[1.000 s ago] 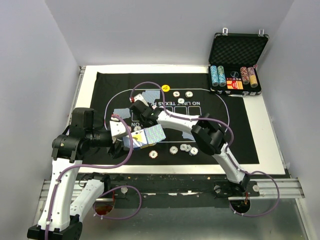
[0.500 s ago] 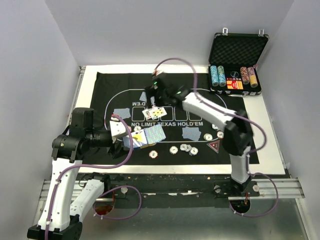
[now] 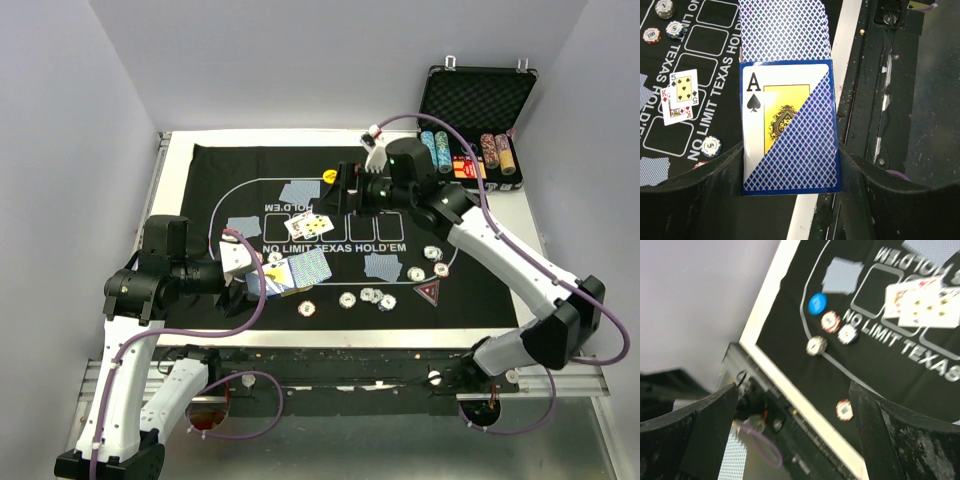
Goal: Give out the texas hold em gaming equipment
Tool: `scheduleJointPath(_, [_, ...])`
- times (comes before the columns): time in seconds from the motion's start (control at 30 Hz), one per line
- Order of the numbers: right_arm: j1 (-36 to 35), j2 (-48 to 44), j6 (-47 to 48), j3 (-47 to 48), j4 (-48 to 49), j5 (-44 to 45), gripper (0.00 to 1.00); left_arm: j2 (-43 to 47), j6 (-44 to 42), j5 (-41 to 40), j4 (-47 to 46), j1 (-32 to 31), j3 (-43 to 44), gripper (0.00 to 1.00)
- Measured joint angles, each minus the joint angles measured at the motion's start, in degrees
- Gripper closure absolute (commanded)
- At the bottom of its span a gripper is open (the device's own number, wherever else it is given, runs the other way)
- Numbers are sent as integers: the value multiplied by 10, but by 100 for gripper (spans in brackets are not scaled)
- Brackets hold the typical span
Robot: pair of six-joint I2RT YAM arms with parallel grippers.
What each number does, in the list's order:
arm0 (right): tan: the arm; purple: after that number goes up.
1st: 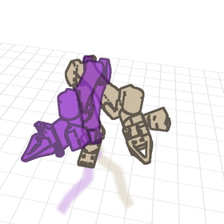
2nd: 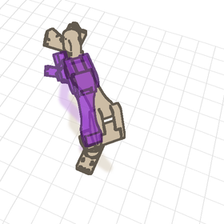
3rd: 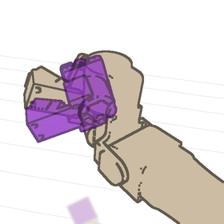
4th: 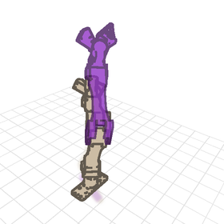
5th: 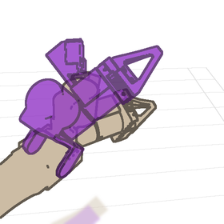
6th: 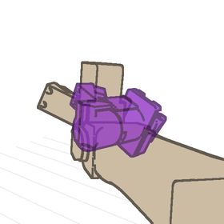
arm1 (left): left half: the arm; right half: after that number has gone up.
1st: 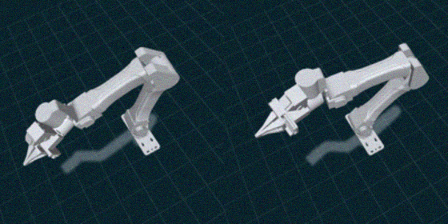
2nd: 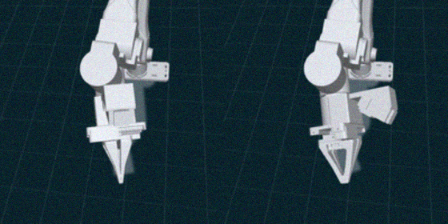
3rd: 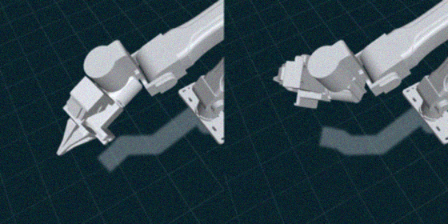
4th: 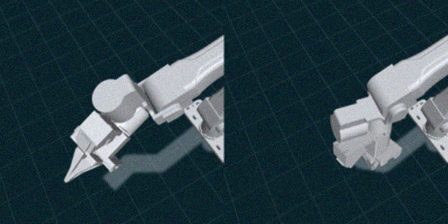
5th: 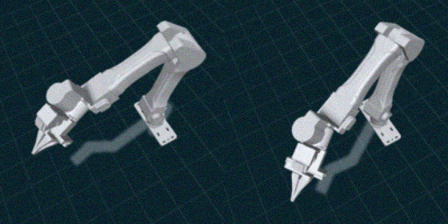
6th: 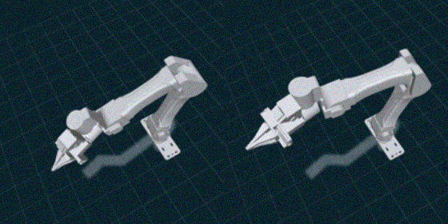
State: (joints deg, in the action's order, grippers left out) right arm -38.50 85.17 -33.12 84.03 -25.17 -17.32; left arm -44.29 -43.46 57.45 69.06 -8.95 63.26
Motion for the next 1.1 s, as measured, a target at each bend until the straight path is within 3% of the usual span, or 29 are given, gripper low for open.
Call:
scheduleJointPath(0.23, [-6,-76,-61,-116,29,-112,0,0,1,0,-5,0,0,80])
scheduleJointPath(0.37, [-24,-105,-87,-141,38,-132,0,-3,2,0,-9,0,0,80])
scheduleJointPath(0.7, [-116,-119,-123,-158,77,-136,0,-12,7,0,-22,0,0,80])
scheduleJointPath(1.1, [-118,-99,-133,-172,74,-88,19,-11,11,0,-22,0,0,80])
